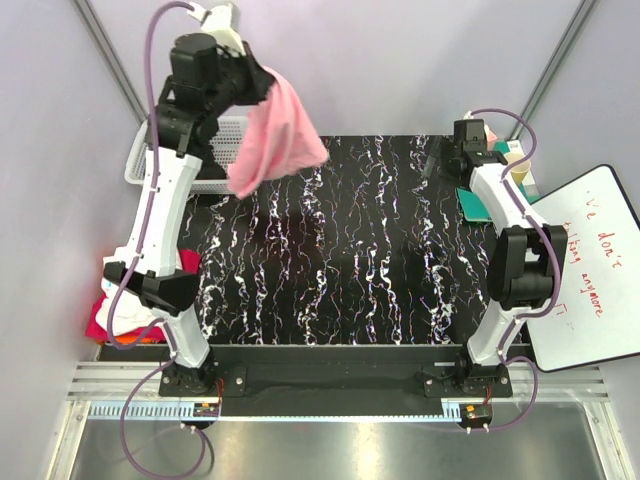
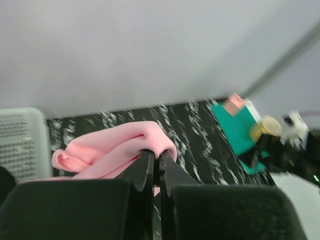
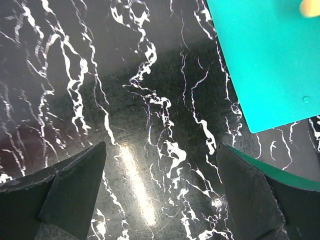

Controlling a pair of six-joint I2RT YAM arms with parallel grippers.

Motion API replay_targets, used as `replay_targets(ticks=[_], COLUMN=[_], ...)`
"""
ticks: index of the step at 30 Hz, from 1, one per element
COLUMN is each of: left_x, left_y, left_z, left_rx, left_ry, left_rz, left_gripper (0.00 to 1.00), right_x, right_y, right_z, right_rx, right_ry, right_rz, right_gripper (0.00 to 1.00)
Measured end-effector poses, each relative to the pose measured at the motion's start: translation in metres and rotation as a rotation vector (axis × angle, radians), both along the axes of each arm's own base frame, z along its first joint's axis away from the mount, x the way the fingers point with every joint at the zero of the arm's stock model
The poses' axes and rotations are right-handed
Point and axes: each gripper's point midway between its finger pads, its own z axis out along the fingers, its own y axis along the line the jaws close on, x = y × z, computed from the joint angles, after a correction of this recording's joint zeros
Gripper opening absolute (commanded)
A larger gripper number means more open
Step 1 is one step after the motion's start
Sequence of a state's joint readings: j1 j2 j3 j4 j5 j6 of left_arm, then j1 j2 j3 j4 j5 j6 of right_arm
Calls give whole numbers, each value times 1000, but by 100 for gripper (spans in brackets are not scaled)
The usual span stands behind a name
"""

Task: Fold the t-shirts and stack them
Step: Move the tshirt to the center of the board

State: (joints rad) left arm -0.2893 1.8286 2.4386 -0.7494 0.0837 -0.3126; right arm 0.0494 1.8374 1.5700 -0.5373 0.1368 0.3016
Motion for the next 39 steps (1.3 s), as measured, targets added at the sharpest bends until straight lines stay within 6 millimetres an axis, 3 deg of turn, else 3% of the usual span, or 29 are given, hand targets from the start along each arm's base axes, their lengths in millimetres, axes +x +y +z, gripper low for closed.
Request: replay_targets(ticks=[4,6,9,11,14,15,18,22,25,28,32,36,37,38,39], left_x=[-23,-39,-69,-95,-131,-138,-147,-141,-122,-106,-102,-130,-141,-151,-158], left_y=[-56,-98,-167,-203,-228,-227,-197,-129,-70,-27,4,22,27,31,35], left_z=[-25,-37,-38,-36,-34,-36,-47,-70,-104,-163,-286,-391,-408,-417,-421], left_rx=[-8,-17,-57,-83,-99,-96,-75,-84,-104,-85,16,122,141,156,163], left_ry=[82,128,152,161,182,195,239,311,394,565,945,1295,1365,1420,1455], left_rz=[-166,-294,-503,-626,-733,-735,-644,-421,-221,-66,50,107,120,129,137], left_gripper=[0,0,0,0,0,0,0,0,0,0,4,27,36,53,59], right_x=[-2,-5,-11,-16,-23,-24,-26,-27,-27,-28,-28,-32,-34,-36,-40], right_y=[-1,-2,-7,-13,-24,-26,-32,-32,-32,-31,-24,-8,-3,4,12], right_z=[15,22,32,35,37,37,36,35,34,33,32,24,22,20,17], right_rx=[-2,-6,-21,-29,-41,-43,-49,-51,-53,-48,-16,45,57,69,78], right_ry=[-32,-48,-66,-71,-73,-74,-70,-66,-64,-62,-59,-34,-24,-13,2], right_rz=[-1,-5,-22,-36,-64,-69,-83,-80,-78,-73,-47,8,25,44,72], right_gripper=[100,100,100,100,100,100,100,100,100,100,99,100,100,100,100])
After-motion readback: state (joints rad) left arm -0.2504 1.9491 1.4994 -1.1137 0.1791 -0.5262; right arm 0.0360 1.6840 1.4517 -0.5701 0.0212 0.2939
